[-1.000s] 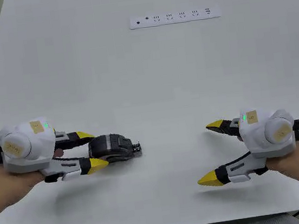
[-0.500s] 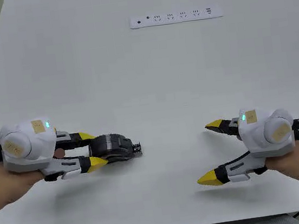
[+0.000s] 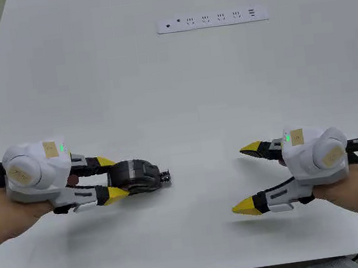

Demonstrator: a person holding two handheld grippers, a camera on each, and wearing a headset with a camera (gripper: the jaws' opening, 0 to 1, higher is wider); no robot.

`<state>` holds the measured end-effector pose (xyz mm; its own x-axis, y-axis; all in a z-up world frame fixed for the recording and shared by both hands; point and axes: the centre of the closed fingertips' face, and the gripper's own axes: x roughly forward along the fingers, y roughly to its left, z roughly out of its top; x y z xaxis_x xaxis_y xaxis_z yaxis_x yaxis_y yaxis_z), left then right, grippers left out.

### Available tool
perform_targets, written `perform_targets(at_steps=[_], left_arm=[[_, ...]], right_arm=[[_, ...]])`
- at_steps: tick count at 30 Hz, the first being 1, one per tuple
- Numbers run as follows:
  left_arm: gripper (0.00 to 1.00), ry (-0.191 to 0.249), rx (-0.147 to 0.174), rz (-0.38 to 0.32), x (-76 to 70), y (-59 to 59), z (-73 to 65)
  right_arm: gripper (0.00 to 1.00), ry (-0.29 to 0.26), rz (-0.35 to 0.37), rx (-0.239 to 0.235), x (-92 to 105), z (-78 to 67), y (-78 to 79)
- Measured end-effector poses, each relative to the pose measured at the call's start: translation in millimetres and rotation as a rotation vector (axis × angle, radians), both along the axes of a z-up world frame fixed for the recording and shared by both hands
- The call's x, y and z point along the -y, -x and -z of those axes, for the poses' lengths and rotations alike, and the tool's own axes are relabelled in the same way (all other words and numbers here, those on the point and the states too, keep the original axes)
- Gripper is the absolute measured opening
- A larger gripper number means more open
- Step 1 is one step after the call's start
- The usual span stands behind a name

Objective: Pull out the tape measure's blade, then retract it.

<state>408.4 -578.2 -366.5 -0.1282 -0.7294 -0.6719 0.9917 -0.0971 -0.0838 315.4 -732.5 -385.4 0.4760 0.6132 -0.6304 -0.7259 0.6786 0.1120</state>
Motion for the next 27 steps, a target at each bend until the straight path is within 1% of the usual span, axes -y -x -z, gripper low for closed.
perform_targets(at_steps=[2,3,5,11,15,17,19,20,21,23,27], left_arm=[[0.29,-0.007,0.008,0.015,0.2,0.2,0.0],[0.29,-0.012,0.014,0.025,0.4,0.4,0.0],[0.29,-0.021,0.028,0.046,0.6,1.0,0.0],[0.28,-0.035,0.045,0.079,0.2,1.1,0.6],[0.28,-0.042,0.053,0.099,0.3,1.3,1.1],[0.27,-0.045,0.053,0.102,0.2,1.7,1.1],[0.27,-0.049,0.058,0.109,0.2,2.1,1.1],[0.27,-0.048,0.069,0.126,0.5,2.3,1.0],[0.27,-0.049,0.065,0.124,0.4,2.4,1.1],[0.27,-0.052,0.068,0.132,0.3,2.4,1.5],[0.27,-0.051,0.066,0.136,0.2,2.0,1.4]], right_arm=[[0.68,-0.009,-0.012,0.016,-3.8,-1.9,-2.7],[0.68,-0.021,-0.013,0.02,-6.9,-3.4,-5.0],[0.67,-0.025,-0.02,0.033,-11.0,-3.3,-9.4],[0.63,-0.048,-0.036,0.051,-24.5,-2.3,-19.2],[0.59,-0.069,-0.046,0.073,-35.9,-2.1,-27.6],[0.58,-0.072,-0.052,0.071,-40.3,-0.5,-29.6],[0.55,-0.078,-0.063,0.089,-45.8,-2.3,-33.0],[0.55,-0.084,-0.065,0.096,-48.7,-3.6,-35.9],[0.55,-0.088,-0.068,0.101,-50.7,-4.0,-37.9],[0.53,-0.09,-0.082,0.113,-55.7,-3.1,-41.0],[0.5,-0.093,-0.115,0.113,-66.0,1.5,-44.0]])
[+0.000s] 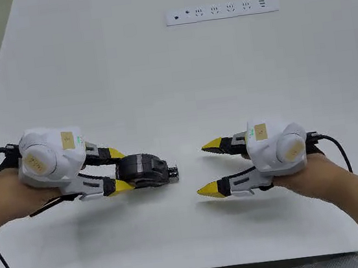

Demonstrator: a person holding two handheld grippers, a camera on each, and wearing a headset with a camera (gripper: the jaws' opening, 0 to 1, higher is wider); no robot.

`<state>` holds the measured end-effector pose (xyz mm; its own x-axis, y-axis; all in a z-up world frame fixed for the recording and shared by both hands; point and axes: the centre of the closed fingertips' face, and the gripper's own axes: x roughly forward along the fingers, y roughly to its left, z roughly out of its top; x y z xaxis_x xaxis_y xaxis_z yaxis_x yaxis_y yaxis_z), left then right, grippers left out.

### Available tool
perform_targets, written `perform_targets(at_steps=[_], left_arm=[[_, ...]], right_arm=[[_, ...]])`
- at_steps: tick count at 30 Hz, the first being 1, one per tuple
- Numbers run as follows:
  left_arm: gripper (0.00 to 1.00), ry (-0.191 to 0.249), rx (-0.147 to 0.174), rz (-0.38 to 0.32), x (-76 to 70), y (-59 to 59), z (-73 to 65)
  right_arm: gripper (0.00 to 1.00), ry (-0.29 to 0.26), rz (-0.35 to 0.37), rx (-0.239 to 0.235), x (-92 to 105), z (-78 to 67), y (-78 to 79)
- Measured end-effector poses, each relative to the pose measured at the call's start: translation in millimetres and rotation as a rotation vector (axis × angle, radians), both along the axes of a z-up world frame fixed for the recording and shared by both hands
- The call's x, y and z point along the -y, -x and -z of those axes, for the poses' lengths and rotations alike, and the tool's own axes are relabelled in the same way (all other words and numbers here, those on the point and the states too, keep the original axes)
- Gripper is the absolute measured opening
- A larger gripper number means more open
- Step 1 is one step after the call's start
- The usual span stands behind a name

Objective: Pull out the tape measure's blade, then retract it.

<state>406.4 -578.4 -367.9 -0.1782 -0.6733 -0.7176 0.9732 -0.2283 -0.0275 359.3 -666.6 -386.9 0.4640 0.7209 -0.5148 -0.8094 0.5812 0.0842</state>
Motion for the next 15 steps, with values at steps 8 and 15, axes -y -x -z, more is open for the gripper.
perform_targets(at_steps=[8,15], left_arm=[[0.27,-0.008,0.005,0.019,-0.7,-0.5,0.9],[0.27,-0.014,0.006,0.028,-1.0,-0.1,1.4]], right_arm=[[0.44,-0.015,-0.029,0.022,-16.8,5.0,-8.5],[0.37,-0.026,-0.046,0.046,-27.0,7.1,-16.2]])
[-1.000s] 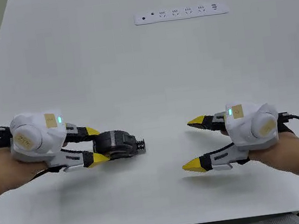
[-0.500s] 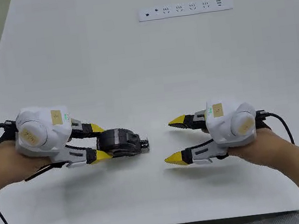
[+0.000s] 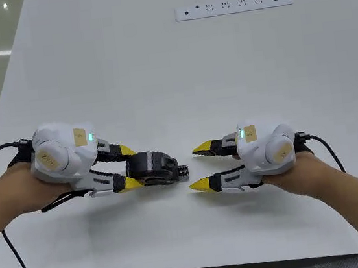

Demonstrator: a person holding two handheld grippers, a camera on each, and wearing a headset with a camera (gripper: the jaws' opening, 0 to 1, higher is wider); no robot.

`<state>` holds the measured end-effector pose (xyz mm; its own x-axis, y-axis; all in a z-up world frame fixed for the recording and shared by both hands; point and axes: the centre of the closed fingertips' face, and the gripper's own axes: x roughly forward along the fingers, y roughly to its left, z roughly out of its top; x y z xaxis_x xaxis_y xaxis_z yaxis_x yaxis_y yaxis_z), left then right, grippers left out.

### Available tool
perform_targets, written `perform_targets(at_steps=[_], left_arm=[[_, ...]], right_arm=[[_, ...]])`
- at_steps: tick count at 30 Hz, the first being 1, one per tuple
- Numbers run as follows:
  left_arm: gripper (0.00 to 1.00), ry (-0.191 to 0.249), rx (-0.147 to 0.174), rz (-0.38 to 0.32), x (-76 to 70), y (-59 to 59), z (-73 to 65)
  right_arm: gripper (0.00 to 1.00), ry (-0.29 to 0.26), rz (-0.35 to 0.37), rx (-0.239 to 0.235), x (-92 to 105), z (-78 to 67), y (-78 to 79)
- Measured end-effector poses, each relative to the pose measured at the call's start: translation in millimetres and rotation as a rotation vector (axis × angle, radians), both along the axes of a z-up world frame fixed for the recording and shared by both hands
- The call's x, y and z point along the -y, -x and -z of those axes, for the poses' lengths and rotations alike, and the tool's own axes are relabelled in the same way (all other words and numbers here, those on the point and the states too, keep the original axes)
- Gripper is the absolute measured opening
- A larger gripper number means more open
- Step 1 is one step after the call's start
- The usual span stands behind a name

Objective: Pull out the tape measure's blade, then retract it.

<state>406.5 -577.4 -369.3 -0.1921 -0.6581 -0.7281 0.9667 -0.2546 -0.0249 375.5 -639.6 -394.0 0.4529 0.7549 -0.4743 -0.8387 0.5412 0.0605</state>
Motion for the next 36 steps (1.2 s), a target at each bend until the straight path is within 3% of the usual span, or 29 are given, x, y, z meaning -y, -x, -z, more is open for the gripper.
perform_targets(at_steps=[19,36], left_arm=[[0.27,-0.001,-0.006,-0.002,0.1,0.7,-0.2],[0.27,0.001,-0.007,0.007,-0.4,1.2,0.1]], right_arm=[[0.2,-0.019,-0.021,0.011,-17.0,8.9,-7.2],[0.15,-0.05,-0.033,-0.01,-16.4,10.3,-5.8]])
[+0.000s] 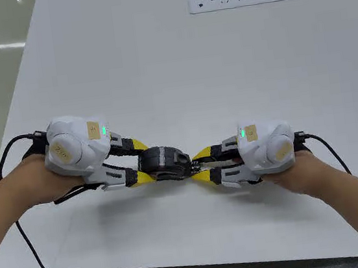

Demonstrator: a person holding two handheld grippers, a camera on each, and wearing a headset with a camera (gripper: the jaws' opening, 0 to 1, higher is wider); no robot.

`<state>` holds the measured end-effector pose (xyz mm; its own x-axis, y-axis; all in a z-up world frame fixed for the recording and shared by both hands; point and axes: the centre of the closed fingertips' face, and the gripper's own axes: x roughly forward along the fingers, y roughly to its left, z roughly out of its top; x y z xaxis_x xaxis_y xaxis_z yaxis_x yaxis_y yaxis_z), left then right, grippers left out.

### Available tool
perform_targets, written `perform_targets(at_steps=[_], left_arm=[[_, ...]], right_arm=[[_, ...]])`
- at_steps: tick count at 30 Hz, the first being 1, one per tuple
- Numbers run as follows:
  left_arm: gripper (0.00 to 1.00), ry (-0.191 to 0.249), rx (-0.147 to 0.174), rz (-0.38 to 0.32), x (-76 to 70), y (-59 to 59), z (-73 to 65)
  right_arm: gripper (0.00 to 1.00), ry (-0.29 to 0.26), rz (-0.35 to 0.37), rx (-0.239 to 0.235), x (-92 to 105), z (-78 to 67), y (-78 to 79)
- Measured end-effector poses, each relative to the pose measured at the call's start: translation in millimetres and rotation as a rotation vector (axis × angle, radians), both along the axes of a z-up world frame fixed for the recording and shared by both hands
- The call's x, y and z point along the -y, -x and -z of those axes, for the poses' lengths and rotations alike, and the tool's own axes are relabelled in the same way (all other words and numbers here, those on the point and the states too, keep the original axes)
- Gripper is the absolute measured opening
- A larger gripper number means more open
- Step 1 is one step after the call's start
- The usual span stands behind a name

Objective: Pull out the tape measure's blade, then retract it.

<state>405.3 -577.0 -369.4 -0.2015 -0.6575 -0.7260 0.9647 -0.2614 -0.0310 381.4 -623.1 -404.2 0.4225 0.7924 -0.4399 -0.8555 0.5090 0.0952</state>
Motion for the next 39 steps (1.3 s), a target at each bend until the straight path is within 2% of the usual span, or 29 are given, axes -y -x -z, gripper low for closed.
perform_targets(at_steps=[2,7,18,21,22,26,39], left_arm=[[0.27,0.001,0.0,0.002,-0.2,0.0,0.1],[0.27,0.001,0.004,0.0,0.4,0.0,0.2],[0.27,-0.003,0.01,-0.004,0.7,-0.1,0.3],[0.27,0.001,0.015,0.001,0.3,0.2,0.1],[0.27,-0.004,0.026,0.007,0.5,0.2,0.2],[0.27,-0.006,0.011,-0.005,-0.1,-0.6,0.6],[0.26,-0.011,0.029,0.008,0.0,-0.3,1.6]], right_arm=[[0.15,-0.022,0.009,-0.032,0.5,0.6,0.7],[0.15,-0.01,-0.001,-0.008,-0.1,0.9,1.3],[0.13,-0.009,-0.012,-0.006,-1.2,0.8,1.2],[0.12,-0.001,-0.015,0.0,-1.5,0.2,1.2],[0.12,0.003,-0.016,0.004,-1.5,-0.1,1.4],[0.12,0.012,-0.022,0.0,-1.6,-0.6,2.0],[0.12,0.051,-0.031,0.01,6.7,0.5,6.2]])
